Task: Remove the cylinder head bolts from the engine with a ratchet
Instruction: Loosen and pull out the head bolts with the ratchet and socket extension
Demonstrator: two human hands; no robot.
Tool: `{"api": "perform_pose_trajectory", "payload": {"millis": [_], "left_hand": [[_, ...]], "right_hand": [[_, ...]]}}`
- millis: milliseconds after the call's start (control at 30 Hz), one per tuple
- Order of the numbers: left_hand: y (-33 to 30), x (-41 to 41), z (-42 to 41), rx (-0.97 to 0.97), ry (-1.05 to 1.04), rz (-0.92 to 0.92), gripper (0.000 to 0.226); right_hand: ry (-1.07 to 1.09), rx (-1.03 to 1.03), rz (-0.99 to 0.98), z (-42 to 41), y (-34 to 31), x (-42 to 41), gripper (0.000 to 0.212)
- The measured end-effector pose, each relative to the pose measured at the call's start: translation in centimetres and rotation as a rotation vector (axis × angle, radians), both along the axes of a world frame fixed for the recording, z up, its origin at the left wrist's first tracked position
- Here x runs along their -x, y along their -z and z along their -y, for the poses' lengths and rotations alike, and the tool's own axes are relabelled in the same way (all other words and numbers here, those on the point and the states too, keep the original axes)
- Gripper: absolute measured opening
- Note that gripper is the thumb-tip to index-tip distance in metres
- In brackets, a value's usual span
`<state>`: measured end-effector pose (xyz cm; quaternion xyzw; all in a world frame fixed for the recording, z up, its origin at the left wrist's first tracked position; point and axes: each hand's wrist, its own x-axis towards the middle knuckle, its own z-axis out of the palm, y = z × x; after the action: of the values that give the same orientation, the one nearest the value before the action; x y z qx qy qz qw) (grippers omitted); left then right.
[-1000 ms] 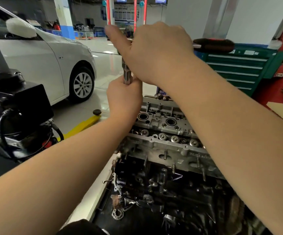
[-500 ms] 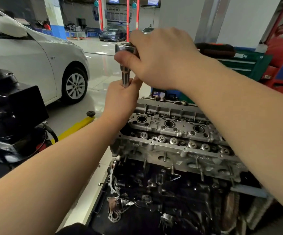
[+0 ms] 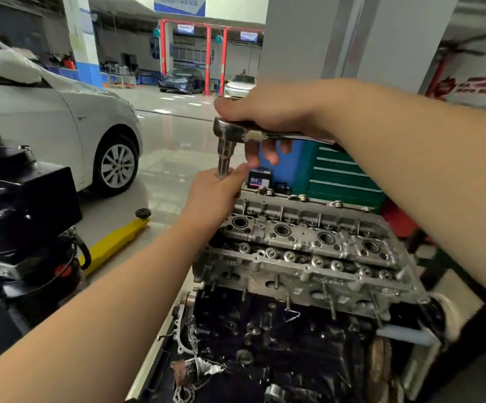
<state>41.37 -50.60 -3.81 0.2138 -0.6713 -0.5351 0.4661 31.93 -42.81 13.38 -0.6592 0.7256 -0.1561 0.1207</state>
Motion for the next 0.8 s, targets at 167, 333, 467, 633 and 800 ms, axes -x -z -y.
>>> {"api": "perform_pose_trajectory", "payload": {"millis": [167,333,467,633,800], "left_hand": [[0.2,-0.5,0.6,-0.035,0.071,0.016,0.044],[0.2,-0.4,0.7,-0.01,0.001,0.076,0.049],[0.4,-0.5,0.9,-0.05,0.007,0.047,0.047],[0.7,-0.2,0.9,-0.014,-0.044,0.066,0.052],[1.0,0.1,0.8,0.028,-0.102,0.071,0.053]], "right_hand": [[0.003,0.054,0.055,1.2,0.2,0.2,0.059],[0.02,0.115,0.235,0.2,-2.8,0.3,0.048],[0.086,0.365,0.439,-2.7,-6.4,3.7,0.059],[0.309,0.284,0.3,-8.2,-0.4,11.7,0.027],[0.502,0.219,0.14,-15.3,7.8,19.5,0.046]]}}
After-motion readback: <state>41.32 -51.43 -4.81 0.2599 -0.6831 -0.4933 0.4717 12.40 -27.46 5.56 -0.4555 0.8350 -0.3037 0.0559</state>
